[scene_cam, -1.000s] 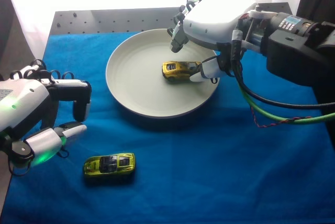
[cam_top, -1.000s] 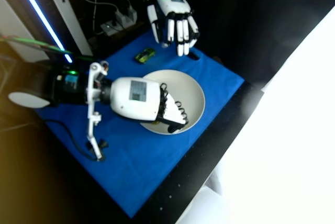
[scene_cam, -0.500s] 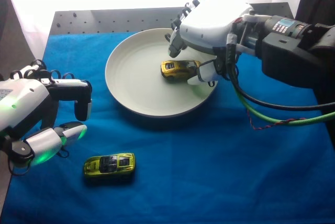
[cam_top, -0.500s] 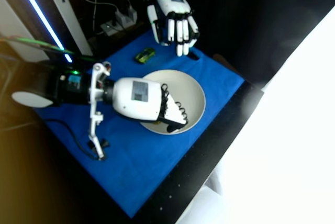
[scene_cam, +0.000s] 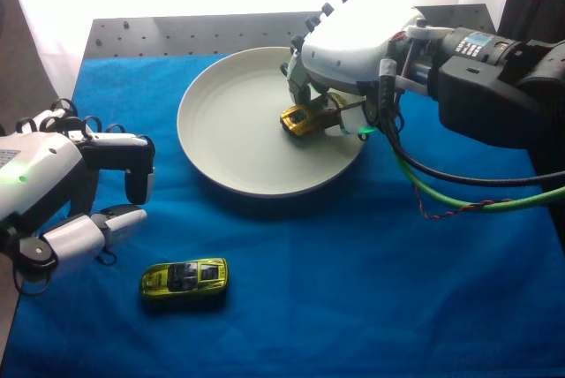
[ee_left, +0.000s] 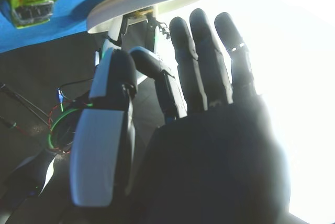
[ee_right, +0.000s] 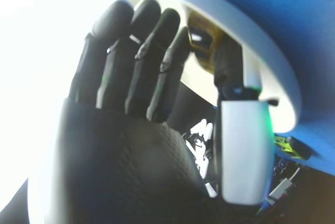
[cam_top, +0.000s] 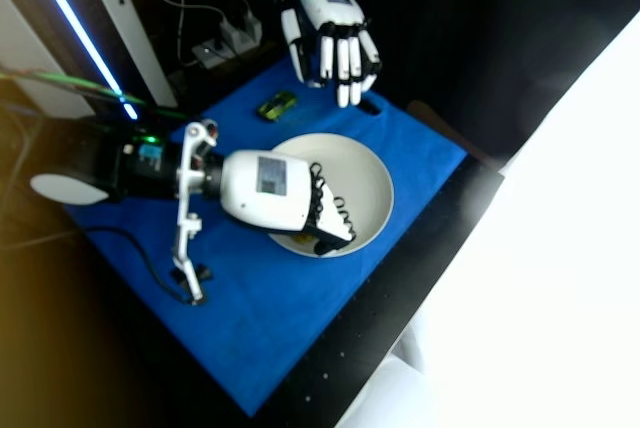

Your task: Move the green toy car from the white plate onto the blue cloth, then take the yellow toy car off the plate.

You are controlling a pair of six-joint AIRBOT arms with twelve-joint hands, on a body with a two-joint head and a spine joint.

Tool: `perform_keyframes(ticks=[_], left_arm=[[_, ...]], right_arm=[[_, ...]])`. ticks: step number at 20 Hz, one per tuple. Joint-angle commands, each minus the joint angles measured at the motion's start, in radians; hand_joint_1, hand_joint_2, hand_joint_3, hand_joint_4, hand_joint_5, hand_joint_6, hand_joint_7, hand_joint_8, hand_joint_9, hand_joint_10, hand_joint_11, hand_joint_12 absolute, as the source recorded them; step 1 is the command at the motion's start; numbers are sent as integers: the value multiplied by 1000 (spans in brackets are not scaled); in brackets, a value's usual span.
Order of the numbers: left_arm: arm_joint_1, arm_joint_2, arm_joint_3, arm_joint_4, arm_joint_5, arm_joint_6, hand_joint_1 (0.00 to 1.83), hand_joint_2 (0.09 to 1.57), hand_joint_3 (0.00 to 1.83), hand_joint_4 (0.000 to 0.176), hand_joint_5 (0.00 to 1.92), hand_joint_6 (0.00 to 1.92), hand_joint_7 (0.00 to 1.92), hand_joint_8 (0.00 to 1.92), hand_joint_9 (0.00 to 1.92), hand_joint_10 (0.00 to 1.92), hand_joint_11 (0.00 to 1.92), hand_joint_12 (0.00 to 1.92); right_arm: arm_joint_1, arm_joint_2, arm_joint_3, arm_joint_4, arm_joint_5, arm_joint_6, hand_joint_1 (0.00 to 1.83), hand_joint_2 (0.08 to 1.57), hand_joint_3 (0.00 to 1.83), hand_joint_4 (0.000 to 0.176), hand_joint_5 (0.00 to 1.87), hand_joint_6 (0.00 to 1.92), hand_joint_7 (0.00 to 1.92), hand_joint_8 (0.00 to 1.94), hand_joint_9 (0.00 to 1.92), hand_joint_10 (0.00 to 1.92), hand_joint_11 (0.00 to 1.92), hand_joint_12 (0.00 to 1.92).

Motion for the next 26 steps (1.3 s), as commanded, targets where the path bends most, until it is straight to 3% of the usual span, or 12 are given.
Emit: perform_keyframes(ticks=[1, 6, 12, 14, 16, 17, 19, 21, 23, 24, 25, 26], left_arm=[[-6, -6, -1, 20, -119, -6, 811, 1312, 0, 176, 608, 1523, 679, 21, 506, 169, 0, 1313], [-5, -7, -1, 18, -119, -7, 808, 1314, 0, 176, 603, 1530, 662, 10, 476, 178, 0, 1249], [-3, -9, -1, 12, -119, -7, 810, 1310, 1, 176, 608, 1523, 673, 7, 414, 358, 0, 1287], [-2, -9, -2, 11, -120, -7, 815, 1307, 0, 176, 614, 1515, 666, 3, 384, 377, 0, 1240], [-1, -8, -4, 10, -122, -7, 814, 1307, 0, 176, 614, 1515, 662, 1, 371, 373, 0, 1214], [0, -8, -5, 8, -125, -7, 807, 1311, 1, 176, 607, 1525, 664, 2, 379, 378, 0, 1224], [5, -8, -6, 5, -130, -7, 805, 1313, 0, 176, 604, 1529, 664, 2, 376, 379, 0, 1197], [11, -6, -9, 2, -136, -7, 810, 1309, 0, 176, 611, 1518, 671, 4, 388, 395, 0, 1242], [26, -1, -14, -6, -150, -9, 817, 1303, 0, 176, 620, 1506, 671, 4, 383, 406, 0, 1245], [30, 1, -16, -8, -154, -10, 820, 1302, 0, 176, 621, 1505, 667, 2, 377, 407, 0, 1243], [34, 3, -18, -10, -158, -10, 825, 1299, 0, 176, 627, 1496, 672, 4, 380, 423, 0, 1270], [36, 5, -19, -12, -161, -11, 825, 1299, 0, 176, 628, 1496, 680, 7, 385, 429, 0, 1274]], right_arm=[[11, 0, 3, -4, 103, -7, 1225, 1203, 0, 0, 923, 888, 743, 1564, 622, 1666, 627, 1920], [11, 2, -13, -4, 114, -6, 1216, 1171, 1, 0, 913, 968, 854, 1356, 783, 1231, 625, 1738], [17, 54, -66, -3, 201, -6, 1242, 1184, 1, 0, 856, 931, 875, 1430, 840, 1438, 763, 1838], [17, 98, -113, -13, 234, -6, 1157, 1162, 0, 0, 884, 1119, 971, 1651, 1050, 1888, 1130, 1918], [17, 152, -171, -41, 266, -6, 1162, 1151, 0, 0, 904, 1102, 1071, 1731, 1187, 1920, 1272, 1921], [17, 178, -198, -53, 277, -6, 1221, 1197, 1, 0, 819, 1005, 887, 1571, 1039, 1775, 1078, 1921], [17, 243, -259, -81, 306, -6, 1241, 1197, 0, 0, 818, 970, 872, 1490, 1035, 1717, 1032, 1921], [7, 288, -312, -110, 324, -6, 1173, 1145, 0, 0, 921, 1082, 1165, 1622, 1259, 1862, 1313, 1921], [-17, 329, -362, -139, 348, -6, 1172, 1136, 0, 0, 936, 1068, 1186, 1537, 1273, 1788, 1297, 1921], [-28, 345, -382, -151, 355, -6, 1241, 1161, 0, 0, 864, 951, 996, 1398, 1173, 1571, 1142, 1816], [-44, 370, -410, -167, 360, -6, 1269, 1131, 0, 0, 872, 955, 1069, 1142, 1144, 1279, 1047, 1635], [-59, 389, -435, -180, 362, -6, 1366, 1102, 0, 0, 852, 1086, 1095, 819, 1037, 1179, 938, 1456]])
